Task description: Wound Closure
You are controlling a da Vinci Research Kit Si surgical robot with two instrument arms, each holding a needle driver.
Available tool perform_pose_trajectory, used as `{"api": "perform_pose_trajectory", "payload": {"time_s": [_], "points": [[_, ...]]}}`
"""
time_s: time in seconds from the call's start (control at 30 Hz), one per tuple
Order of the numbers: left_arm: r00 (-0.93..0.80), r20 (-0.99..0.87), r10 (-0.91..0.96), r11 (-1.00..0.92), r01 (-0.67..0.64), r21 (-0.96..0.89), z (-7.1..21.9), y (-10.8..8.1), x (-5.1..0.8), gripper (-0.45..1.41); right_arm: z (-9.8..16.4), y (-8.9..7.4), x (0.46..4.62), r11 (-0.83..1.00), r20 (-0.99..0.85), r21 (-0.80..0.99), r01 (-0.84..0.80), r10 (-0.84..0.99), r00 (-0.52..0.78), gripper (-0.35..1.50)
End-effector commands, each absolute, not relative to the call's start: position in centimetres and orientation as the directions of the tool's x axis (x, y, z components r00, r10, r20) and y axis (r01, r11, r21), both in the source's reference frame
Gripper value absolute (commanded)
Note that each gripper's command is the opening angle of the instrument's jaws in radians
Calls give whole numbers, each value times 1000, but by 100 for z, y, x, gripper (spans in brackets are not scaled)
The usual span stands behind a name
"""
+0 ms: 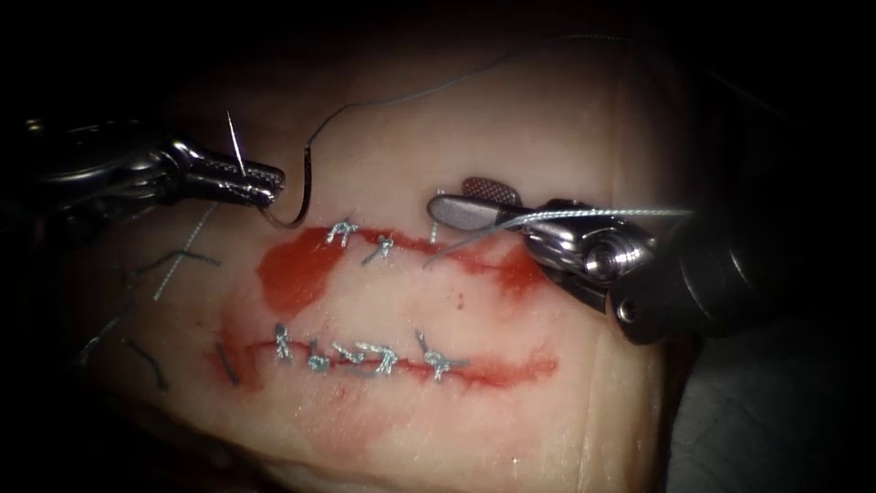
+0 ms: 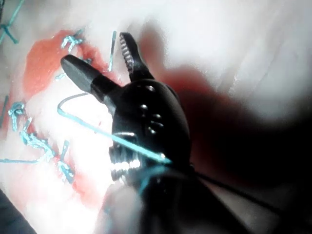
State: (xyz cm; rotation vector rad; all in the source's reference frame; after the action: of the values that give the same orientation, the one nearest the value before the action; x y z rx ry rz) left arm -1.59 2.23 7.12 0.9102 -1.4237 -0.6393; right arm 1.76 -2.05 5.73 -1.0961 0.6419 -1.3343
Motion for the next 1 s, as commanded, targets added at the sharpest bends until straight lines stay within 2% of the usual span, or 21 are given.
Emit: {"api": "perform_pose_trajectory", "payload": {"time_s": [0.03, 0.17, 0.23, 0.33, 0.47, 0.53, 0.6, 0.7, 0.73, 0.9, 1.0], "points": [[78, 548, -833, 534, -146, 833, 717, 225, -164, -45, 576, -205, 186, -114, 200, -899, 422, -966, 163, 61], [79, 543, -836, 529, -146, 836, 717, 225, -164, -45, 576, -204, 191, -118, 183, -899, 422, -976, 116, 57], [79, 543, -836, 529, -146, 836, 717, 225, -164, -45, 578, -202, 195, -122, 180, -899, 420, -978, 102, 49], [79, 543, -836, 529, -146, 836, 717, 225, -164, -45, 581, -202, 199, -124, 172, -890, 438, -982, 73, 49], [79, 542, -836, 528, -146, 836, 716, 225, -164, -45, 585, -202, 203, -121, 179, -877, 465, -980, 82, 64], [79, 542, -837, 528, -145, 837, 716, 225, -164, -45, 587, -201, 204, -120, 178, -872, 474, -981, 80, 64], [79, 542, -837, 528, -145, 837, 716, 225, -164, -45, 590, -201, 204, -119, 177, -866, 486, -981, 74, 59], [79, 541, -837, 528, -145, 837, 715, 225, -164, -45, 597, -202, 205, -120, 171, -847, 518, -984, 52, 22], [79, 541, -837, 528, -145, 837, 715, 225, -164, -45, 597, -202, 205, -120, 171, -847, 518, -984, 52, 22], [79, 541, -837, 527, -145, 837, 714, 225, -164, -45, 597, -199, 200, -114, 184, -830, 546, -980, 76, 44], [79, 541, -837, 527, -145, 837, 714, 225, -164, -45, 591, -198, 195, -132, 196, -827, 546, -979, 61, 74]]}}
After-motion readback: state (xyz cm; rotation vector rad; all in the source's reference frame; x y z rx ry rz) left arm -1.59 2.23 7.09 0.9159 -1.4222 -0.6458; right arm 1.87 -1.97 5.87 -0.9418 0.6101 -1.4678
